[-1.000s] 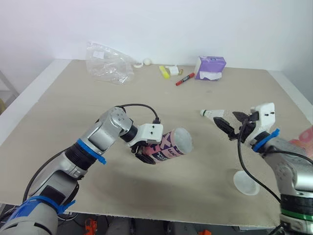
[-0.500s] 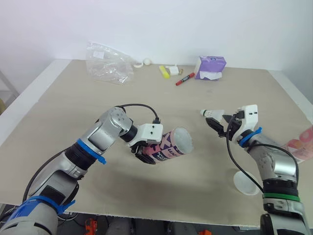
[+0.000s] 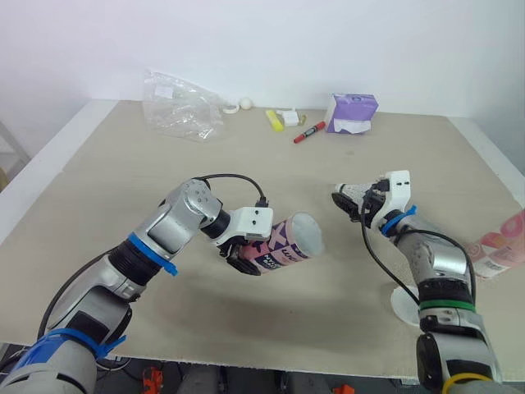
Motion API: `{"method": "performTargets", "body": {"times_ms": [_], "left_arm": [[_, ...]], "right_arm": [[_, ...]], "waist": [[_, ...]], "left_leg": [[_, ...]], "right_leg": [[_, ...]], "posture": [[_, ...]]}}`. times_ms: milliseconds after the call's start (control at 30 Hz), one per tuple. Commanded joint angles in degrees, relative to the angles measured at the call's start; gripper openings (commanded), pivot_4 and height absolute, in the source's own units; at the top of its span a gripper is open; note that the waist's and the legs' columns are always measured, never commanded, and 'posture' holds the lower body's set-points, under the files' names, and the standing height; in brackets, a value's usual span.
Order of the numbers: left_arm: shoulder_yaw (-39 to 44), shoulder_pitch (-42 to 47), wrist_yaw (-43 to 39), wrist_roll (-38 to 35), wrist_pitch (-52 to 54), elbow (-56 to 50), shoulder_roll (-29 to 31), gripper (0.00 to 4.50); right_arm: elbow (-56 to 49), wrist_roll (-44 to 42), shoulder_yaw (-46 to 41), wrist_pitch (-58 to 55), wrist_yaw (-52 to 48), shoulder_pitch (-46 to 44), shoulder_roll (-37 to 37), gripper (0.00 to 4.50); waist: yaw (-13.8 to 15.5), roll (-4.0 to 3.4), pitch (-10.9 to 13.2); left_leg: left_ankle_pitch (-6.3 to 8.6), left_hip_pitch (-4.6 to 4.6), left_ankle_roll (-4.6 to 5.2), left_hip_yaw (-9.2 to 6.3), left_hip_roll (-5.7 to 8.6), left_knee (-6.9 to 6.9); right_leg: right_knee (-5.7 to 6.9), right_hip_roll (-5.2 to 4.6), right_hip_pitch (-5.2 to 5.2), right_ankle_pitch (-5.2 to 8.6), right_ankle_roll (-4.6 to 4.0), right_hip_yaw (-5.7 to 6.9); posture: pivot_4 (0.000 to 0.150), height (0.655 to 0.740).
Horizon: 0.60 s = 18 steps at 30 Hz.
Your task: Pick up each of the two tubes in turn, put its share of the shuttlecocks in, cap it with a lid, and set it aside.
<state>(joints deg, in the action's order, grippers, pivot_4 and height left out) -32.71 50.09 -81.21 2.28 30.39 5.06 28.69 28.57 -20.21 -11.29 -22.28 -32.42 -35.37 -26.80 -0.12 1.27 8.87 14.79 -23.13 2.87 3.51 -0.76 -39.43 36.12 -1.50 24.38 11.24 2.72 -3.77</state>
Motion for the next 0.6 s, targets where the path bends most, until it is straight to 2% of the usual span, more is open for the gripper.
{"method": "performTargets", "body": {"times_ms": [33,67,100,200,267,367,467,600], "left_arm": [[-1.60,-1.51,2.40,2.55,0.89,1.61,0.61,3.36],[-1.59,-1.56,2.46,2.55,1.00,1.48,0.60,3.36],[-1.58,-1.60,2.51,2.54,1.10,1.37,0.59,3.36],[-1.49,-1.72,2.60,2.54,1.21,1.18,0.71,3.36],[-1.44,-1.80,2.57,2.59,1.12,1.14,0.94,3.36],[-1.45,-1.82,2.64,2.66,1.00,1.19,0.99,3.36],[-1.54,-1.75,2.72,2.64,1.01,1.21,0.88,3.36],[-1.50,-1.59,2.80,2.49,1.34,1.07,0.75,3.36]], "right_arm": [[4.55,0.71,-1.06,2.78,0.43,-4.07,0.27,4.21],[5.81,0.71,-1.45,3.13,0.59,-4.68,0.32,3.80],[6.77,0.85,-1.63,3.56,0.65,-5.10,0.30,3.59],[8.49,0.70,-2.02,4.38,0.24,-5.88,0.21,2.17],[9.15,0.75,-2.05,4.75,-0.05,-6.04,-0.02,1.53],[8.90,0.81,-2.08,5.51,-0.38,-5.68,-0.24,0.13],[6.20,1.12,-1.51,6.51,-1.30,-4.39,-0.63,0.04],[-10.08,2.10,0.72,6.02,-4.22,1.80,-3.90,0.04]], "waist": [[-0.03,0.00,0.00],[-0.03,0.00,0.00],[-0.03,0.00,0.00],[-0.04,0.00,0.00],[-0.06,0.00,0.00],[-0.11,0.00,0.00],[-0.13,-0.01,0.00],[0.12,-0.08,0.00]], "left_leg": [[0.00,0.00,0.00,0.00,0.00,0.00],[0.00,0.01,0.00,0.02,0.00,0.00],[0.00,0.01,0.00,0.02,0.00,0.00],[0.00,0.01,0.00,0.02,0.00,0.00],[0.00,0.01,0.00,0.03,0.00,0.00],[0.00,0.01,0.00,0.04,0.00,0.00],[0.00,0.03,0.00,0.04,0.00,0.00],[0.00,-0.05,0.00,-0.06,0.05,0.00]], "right_leg": [[0.00,0.01,0.00,0.00,0.00,0.00],[0.00,0.00,0.00,0.00,0.00,-0.02],[0.00,0.00,0.00,-0.01,0.00,-0.02],[0.00,0.00,-0.01,-0.01,0.00,-0.03],[0.00,0.00,-0.01,-0.01,0.00,-0.05],[0.00,0.00,-0.01,-0.01,0.01,-0.06],[0.00,0.01,-0.01,-0.01,0.01,-0.06],[0.02,0.00,0.00,0.04,0.10,-0.07]], "posture": [[0.150,0.7400],[0.150,0.7400],[0.150,0.7400],[0.150,0.7400],[0.150,0.7400],[0.150,0.7400],[0.150,0.7400],[0.150,0.7400]]}}
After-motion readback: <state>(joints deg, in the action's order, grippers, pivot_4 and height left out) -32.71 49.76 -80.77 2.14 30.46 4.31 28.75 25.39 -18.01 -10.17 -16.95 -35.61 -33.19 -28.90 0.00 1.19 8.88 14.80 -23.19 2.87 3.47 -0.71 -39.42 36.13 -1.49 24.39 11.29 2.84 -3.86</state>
